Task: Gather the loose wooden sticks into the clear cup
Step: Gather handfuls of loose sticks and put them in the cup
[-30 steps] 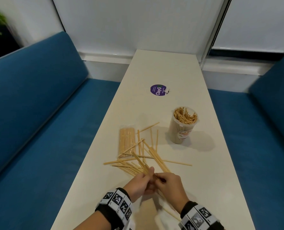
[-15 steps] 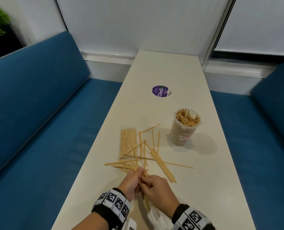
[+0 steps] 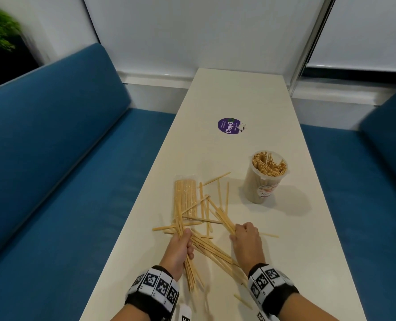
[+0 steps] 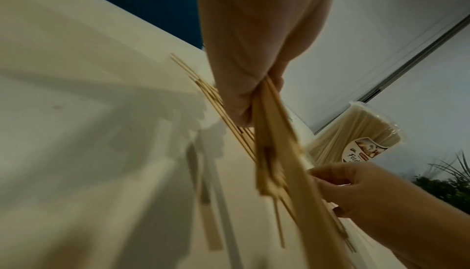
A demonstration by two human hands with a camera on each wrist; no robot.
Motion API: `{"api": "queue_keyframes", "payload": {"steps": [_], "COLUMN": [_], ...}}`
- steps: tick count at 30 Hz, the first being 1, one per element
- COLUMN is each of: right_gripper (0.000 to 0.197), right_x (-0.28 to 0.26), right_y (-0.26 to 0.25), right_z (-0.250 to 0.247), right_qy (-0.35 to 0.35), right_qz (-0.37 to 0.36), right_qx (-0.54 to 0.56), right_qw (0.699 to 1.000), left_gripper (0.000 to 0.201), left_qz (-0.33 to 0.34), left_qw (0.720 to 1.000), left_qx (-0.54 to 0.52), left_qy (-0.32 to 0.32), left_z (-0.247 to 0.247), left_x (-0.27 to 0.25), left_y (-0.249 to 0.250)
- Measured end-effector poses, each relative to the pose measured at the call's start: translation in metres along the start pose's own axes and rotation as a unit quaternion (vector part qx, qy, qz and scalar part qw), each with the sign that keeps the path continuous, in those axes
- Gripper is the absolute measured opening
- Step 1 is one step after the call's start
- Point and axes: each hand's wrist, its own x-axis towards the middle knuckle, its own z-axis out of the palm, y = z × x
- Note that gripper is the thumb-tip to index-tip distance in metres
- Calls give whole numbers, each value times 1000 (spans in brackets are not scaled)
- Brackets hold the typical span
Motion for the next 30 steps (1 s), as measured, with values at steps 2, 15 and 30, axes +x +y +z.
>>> {"api": "queue_keyframes", "payload": {"steps": [2, 15, 30], "right_gripper": [23, 11, 31], "right_x": [1, -11, -35], "right_y": [3, 6, -47], "right_z": [1, -34, -40], "right_qy": [-13, 13, -55], "right_qz": [-18, 98, -64], "right_qx": [-10, 256, 280], "right_qw": [1000, 961, 956], "left_gripper": [18, 17, 40], "left_qz": [-9, 2, 16], "left_qw": [1000, 998, 998], "left_qx": [-6, 34, 54], "left_qy": [-7, -44, -31], "left_z": [0, 7, 22], "left_x": [0, -8, -11], "left_y": [-1, 2, 18]}}
